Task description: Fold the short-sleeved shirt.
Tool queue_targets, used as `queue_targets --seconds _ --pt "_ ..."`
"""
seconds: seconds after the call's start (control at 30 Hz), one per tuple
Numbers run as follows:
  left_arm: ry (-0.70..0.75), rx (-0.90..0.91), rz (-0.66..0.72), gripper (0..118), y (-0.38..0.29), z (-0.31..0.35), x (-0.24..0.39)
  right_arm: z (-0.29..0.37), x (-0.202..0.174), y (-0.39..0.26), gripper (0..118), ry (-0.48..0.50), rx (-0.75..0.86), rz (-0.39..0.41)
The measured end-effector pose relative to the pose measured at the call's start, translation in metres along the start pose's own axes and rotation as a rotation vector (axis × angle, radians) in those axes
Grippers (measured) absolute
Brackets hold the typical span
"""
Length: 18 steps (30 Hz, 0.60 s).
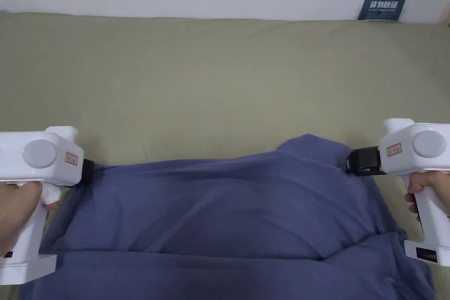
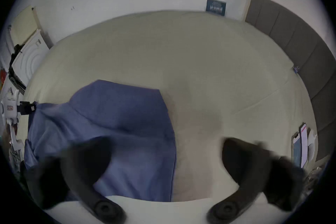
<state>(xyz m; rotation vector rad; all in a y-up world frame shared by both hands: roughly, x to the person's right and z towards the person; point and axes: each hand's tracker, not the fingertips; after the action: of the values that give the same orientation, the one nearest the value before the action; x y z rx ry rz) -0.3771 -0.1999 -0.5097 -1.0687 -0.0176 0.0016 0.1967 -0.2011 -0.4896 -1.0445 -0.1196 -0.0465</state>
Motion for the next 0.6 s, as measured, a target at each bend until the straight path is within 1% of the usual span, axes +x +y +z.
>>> queue_targets --seconds 0.1,0.13,0.17,0.2,0.23,0.27,0.3,0.33,0.37,0.4,0.43,0.5,0.6 --pt "0.002 0.000 -0.001 2 -0.001 -0.004 0.001 -0.027 0.002 0.005 99 -0.016 -0.066 0.034" --pt "0.002 0.001 -0.001 2 -0.001 -0.004 0.001 -0.027 0.003 0.002 95 -0.012 -0.051 0.028" --pt "0.003 0.004 0.000 2 -0.001 -0.004 0.001 -0.020 0.001 0.003 85 0.002 -0.036 0.008" --pt "0.002 0.010 0.002 2 -0.002 -0.002 0.001 -0.012 0.002 0.002 65 0.017 -0.026 -0.002" --pt "0.001 0.014 0.003 2 -0.002 0.000 0.001 -0.005 0.001 0.000 0 0.015 -0.005 0.007" --pt "0.002 0.018 0.001 2 -0.003 0.004 0.000 0.003 0.001 -0.002 0 0.010 0.033 0.042" --pt "0.002 0.022 0.003 2 -0.003 0.009 0.000 0.019 0.000 -0.004 0 0.027 0.039 0.056" --pt "0.004 0.027 0.003 2 -0.004 0.014 0.000 0.027 0.000 -0.004 0 0.055 0.016 0.040" --pt "0.007 0.041 0.000 2 -0.006 0.022 0.000 0.038 -0.001 -0.006 0 0.063 0.020 0.046" --pt "0.003 0.060 0.000 2 -0.008 0.031 -0.002 0.051 -0.002 -0.009 0 0.048 0.052 0.067" --pt "-0.006 0.076 0.005 2 -0.009 0.040 -0.004 0.050 0.002 -0.016 0 0.039 0.084 0.082" --pt "-0.020 0.101 0.011 2 -0.013 0.063 -0.006 0.076 0.008 -0.019 0 0.076 0.115 0.051" --pt "-0.023 0.145 0.002 2 -0.021 0.098 -0.011 0.121 0.015 -0.028 0 0.097 0.173 0.033"
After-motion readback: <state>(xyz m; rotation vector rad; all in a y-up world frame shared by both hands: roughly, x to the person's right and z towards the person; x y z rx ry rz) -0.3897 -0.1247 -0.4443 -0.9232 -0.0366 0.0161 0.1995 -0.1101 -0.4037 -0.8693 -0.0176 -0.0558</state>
